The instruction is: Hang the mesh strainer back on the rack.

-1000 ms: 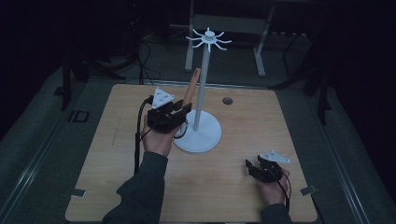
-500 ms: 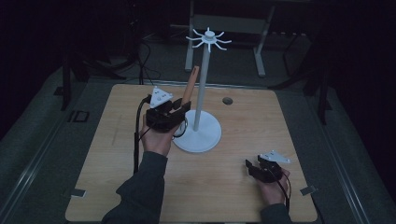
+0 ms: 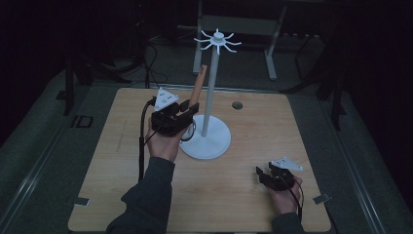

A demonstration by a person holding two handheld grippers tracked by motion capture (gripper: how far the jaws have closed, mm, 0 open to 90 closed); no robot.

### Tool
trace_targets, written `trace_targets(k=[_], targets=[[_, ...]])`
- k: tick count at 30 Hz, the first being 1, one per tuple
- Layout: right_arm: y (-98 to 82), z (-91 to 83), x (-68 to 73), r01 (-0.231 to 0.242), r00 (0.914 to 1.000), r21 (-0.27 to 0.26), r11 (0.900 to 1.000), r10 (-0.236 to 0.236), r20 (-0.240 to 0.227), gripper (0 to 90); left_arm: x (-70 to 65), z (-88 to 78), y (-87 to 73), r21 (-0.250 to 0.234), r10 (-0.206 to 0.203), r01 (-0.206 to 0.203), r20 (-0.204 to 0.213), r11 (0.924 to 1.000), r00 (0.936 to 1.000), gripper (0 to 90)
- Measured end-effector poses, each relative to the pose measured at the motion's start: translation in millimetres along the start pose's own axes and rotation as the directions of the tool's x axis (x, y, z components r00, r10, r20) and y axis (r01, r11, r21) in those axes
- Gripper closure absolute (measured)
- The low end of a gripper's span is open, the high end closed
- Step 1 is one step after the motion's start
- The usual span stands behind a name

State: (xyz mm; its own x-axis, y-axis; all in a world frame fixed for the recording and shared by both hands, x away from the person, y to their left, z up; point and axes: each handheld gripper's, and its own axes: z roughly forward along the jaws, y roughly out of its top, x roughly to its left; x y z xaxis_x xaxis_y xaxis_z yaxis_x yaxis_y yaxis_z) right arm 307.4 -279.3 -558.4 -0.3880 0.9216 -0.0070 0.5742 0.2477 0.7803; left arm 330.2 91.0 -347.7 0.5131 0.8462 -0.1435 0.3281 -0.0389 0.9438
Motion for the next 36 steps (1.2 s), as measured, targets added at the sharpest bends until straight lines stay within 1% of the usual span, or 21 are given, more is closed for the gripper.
trace_targets(k=[6, 10, 14, 17, 23, 25, 29, 30, 36], targets=[[0.0, 0.1, 0.2, 0.001, 1.0, 0.001, 1.0, -0.001, 0.0, 41.4, -0.2, -1.7, 0.9, -0.02, -0.011, 0.011, -0.003, 0.9997, 0.9999, 69.2], [0.0, 0.0, 0.1, 0.001, 1.0, 0.0, 1.0, -0.001, 0.001, 41.4, 0.0, -2.1, 2.0, -0.023, -0.014, 0.014, -0.004, 0.9997, 0.9999, 69.2], [-0.1, -0.1, 0.2, 0.002, 1.0, -0.001, 1.0, -0.002, 0.001, 41.4, 0.3, -4.1, 4.7, -0.044, -0.026, 0.026, -0.004, 0.9987, 0.9997, 69.2], [-0.1, 0.0, 0.2, 0.002, 1.0, -0.001, 1.0, -0.002, 0.001, 41.4, -0.3, -5.7, 6.3, -0.058, -0.023, 0.023, 0.001, 0.9981, 0.9997, 69.2], [-0.1, -0.1, 0.3, 0.002, 1.0, 0.001, 1.0, -0.002, 0.0, 41.4, -1.1, -8.6, 8.9, -0.084, -0.022, 0.022, -0.004, 0.9962, 0.9997, 69.2], [-0.1, -0.1, 0.4, 0.002, 1.0, 0.0, 1.0, -0.002, 0.0, 41.4, -0.6, -11.2, 10.5, -0.105, -0.019, 0.018, -0.008, 0.9943, 0.9998, 69.2], [-0.1, -0.1, 0.4, 0.003, 1.0, 0.001, 1.0, -0.003, 0.001, 41.4, 0.3, -12.7, 12.1, -0.112, -0.021, 0.021, -0.006, 0.9935, 0.9998, 69.2], [-0.1, -0.1, 0.4, 0.004, 1.0, 0.0, 1.0, -0.004, 0.001, 41.4, 0.4, -12.8, 13.1, -0.117, -0.026, 0.026, 0.0, 0.9928, 0.9997, 69.2], [-0.2, -0.2, 0.6, 0.001, 1.0, 0.002, 1.0, -0.001, 0.001, 41.4, -1.6, -14.7, 17.1, -0.142, -0.015, 0.015, 0.001, 0.9897, 0.9999, 69.2]])
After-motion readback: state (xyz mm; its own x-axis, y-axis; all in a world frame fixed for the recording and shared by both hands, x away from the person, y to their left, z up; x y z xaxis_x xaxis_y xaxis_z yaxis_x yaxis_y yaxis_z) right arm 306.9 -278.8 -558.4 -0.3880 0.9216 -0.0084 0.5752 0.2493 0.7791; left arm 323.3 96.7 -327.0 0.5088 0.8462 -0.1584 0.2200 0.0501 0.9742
